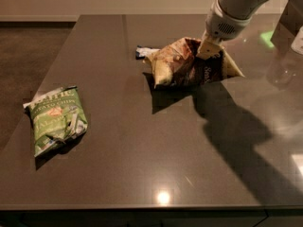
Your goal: Move brown chip bag near rxbar blueberry
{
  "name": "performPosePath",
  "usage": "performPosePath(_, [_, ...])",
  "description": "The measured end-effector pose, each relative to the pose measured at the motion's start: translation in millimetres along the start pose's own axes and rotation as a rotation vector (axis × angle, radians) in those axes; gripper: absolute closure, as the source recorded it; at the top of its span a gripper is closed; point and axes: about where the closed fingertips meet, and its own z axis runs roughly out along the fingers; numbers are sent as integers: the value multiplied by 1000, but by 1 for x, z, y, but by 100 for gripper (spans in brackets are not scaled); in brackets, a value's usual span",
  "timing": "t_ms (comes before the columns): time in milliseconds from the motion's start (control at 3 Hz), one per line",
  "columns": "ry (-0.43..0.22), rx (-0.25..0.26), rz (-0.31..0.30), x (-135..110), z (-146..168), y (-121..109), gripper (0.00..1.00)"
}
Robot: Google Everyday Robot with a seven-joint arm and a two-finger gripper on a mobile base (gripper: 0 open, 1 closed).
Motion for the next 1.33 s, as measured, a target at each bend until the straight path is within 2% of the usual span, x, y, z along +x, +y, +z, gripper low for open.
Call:
performPosePath(333, [23, 55, 52, -1, 7, -39, 99])
performPosePath(667, [36, 78, 102, 2, 14, -62, 77])
performPosePath(1000, [59, 96, 160, 14, 24, -80, 54])
performPosePath(1333, [62, 97, 167, 16, 27, -83, 31])
